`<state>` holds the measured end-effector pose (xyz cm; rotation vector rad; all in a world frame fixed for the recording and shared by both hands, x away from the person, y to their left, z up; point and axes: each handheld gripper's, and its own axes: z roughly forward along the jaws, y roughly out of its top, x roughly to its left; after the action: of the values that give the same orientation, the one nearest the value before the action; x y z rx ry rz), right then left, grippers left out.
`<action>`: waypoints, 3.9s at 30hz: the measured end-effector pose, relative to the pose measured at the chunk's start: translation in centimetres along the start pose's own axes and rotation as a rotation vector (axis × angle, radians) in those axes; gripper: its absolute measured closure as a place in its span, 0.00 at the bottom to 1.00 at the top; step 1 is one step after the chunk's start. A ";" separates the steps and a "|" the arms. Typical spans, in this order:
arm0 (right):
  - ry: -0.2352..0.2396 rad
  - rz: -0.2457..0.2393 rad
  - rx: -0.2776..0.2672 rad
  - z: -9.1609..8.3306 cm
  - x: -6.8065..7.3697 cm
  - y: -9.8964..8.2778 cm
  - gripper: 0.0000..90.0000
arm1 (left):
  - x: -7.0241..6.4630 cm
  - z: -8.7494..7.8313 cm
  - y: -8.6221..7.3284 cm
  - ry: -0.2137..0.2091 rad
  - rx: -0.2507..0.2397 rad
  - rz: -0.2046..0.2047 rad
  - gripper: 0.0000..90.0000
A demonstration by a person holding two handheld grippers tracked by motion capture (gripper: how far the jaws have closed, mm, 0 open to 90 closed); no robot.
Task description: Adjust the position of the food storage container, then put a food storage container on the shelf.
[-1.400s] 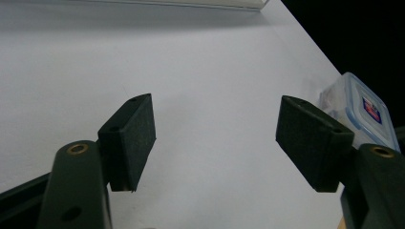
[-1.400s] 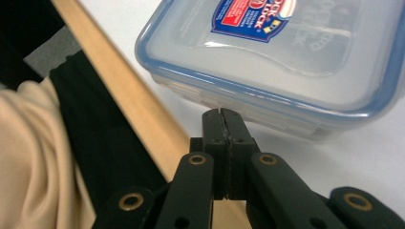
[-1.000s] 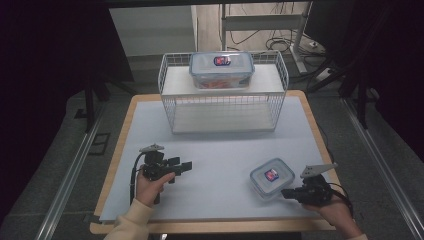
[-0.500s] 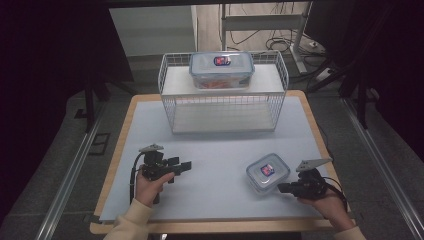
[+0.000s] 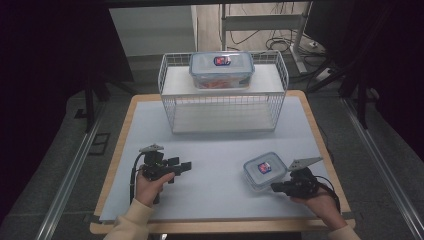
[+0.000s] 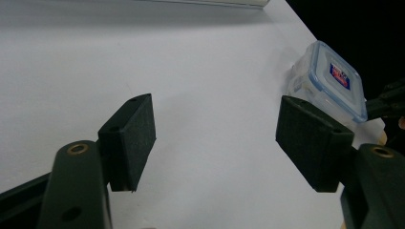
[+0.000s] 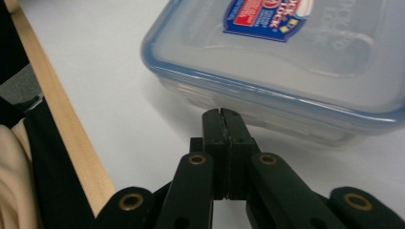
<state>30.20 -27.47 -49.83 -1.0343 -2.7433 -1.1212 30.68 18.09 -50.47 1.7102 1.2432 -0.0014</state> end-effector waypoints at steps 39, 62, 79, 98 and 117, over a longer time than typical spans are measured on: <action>-0.263 0.182 -0.211 -2.3 -4.2 1.8 1.00 | 0.2 0.0 0.0 0.005 0.001 -0.001 0.33; -0.232 0.136 -0.095 3.7 -2.9 4.7 1.00 | 0.4 -0.2 0.0 0.013 0.000 -0.005 0.33; -0.177 0.068 -0.073 6.9 -0.6 6.8 1.00 | 0.4 -0.1 -0.1 0.015 0.005 0.004 0.33; -0.113 0.149 -0.173 3.5 -1.9 5.5 0.98 | 0.3 0.0 -0.1 0.040 0.009 0.016 0.33; 0.036 0.232 -0.220 3.5 -2.1 6.1 0.43 | -0.4 1.0 0.3 0.015 0.025 -0.006 0.27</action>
<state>36.19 -23.30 -49.12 -1.3017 -2.4337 -1.4061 31.16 17.09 -50.57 1.7308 1.2639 -0.0082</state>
